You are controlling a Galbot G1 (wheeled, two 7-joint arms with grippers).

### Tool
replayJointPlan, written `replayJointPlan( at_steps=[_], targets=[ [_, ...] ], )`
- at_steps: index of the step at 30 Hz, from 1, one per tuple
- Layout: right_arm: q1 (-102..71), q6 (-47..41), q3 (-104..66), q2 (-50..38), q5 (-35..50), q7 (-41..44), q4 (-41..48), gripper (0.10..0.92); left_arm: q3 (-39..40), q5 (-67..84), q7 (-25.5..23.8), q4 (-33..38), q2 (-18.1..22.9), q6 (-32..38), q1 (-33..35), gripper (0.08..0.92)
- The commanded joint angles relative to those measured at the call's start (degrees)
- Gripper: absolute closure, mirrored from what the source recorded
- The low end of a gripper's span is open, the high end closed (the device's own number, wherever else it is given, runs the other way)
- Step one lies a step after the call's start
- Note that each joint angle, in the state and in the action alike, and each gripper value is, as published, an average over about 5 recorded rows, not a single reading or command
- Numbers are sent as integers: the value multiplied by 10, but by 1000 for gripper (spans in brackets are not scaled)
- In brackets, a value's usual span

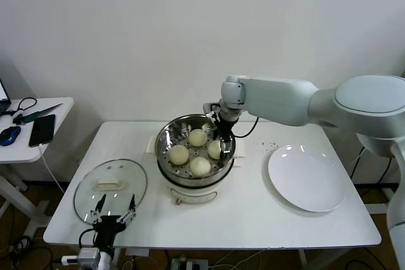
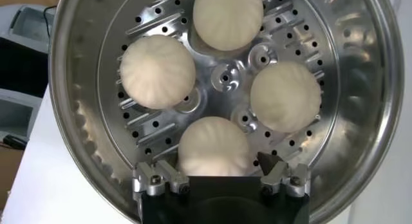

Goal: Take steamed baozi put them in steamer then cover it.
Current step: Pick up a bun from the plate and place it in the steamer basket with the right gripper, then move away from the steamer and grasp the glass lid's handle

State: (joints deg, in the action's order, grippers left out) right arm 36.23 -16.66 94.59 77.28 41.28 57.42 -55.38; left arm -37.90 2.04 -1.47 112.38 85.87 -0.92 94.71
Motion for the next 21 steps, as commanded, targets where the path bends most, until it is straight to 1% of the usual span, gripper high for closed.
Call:
replayJointPlan(
  at_steps=[1,8,13,17,21],
  targets=[
    [-2,0,-20,-7,-5,-3,-5,203,1,-1,0,-1,1,0,0,177],
    [26,2,-45,-41,37,14,-28,203,0,-2,1,-1,1,-1,1,177],
    [43,10,-68,-85,53,11,-53,203,0,-1,1,-1,1,0,2,177],
    [42,34,-105,-145,72,-29,-75,203,-1,-1,1,0,1,0,2,177],
    [26,85,-147,-219,92,-88,-103,203,-6,-2,1,0,2,-1,0,177]
  ],
)
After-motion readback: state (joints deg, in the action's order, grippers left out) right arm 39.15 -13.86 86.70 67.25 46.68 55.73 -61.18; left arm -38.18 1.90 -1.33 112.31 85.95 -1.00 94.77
